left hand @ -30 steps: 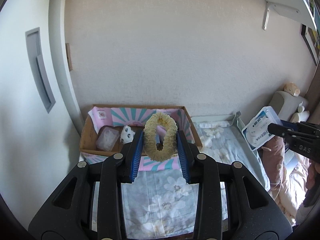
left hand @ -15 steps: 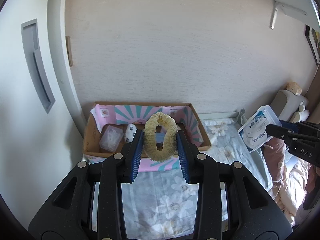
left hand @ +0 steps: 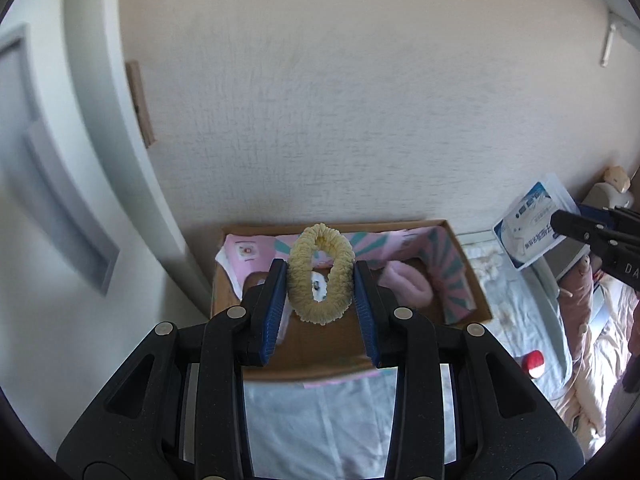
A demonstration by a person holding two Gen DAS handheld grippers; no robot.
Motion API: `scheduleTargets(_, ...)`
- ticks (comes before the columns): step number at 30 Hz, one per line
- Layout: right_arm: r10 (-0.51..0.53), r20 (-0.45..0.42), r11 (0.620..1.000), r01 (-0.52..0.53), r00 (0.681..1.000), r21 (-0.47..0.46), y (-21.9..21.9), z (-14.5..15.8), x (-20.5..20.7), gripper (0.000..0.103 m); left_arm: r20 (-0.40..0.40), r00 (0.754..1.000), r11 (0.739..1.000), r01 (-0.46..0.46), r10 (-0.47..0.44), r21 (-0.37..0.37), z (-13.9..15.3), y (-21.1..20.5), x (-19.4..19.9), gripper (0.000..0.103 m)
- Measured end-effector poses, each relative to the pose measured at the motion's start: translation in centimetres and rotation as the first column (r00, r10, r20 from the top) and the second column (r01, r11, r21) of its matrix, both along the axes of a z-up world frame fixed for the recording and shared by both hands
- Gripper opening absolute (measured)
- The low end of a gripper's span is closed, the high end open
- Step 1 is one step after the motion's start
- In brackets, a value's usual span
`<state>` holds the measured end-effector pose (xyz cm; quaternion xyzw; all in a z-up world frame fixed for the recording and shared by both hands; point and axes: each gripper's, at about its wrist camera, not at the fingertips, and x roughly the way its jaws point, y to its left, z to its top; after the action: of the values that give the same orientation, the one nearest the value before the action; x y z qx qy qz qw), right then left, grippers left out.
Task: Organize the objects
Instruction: 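Carry hair tie and swab box into the cardboard box and open both tools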
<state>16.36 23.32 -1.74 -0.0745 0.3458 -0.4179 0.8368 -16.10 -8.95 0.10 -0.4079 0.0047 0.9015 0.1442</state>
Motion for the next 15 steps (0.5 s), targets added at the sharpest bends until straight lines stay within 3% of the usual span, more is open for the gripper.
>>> scheduleTargets(5, 0.0, -0.039, 0.999, 0.002, 0.999, 0.05, -3.4, -1.1, 2.9, 0.029, 0.066, 0.998, 1.0, 0.023, -0.023, 0.0, -2.4, 0.5, -3.6, 0.03)
scheduleTargets(15, -0.035, -0.158, 0.985, 0.061, 0.987, 0.161, -9.3, -6.6, 5.8, 0.029, 0.239, 0.968, 0.996, 0.085, -0.074, -0.034, -9.5, 2.7, -7.6, 0.03)
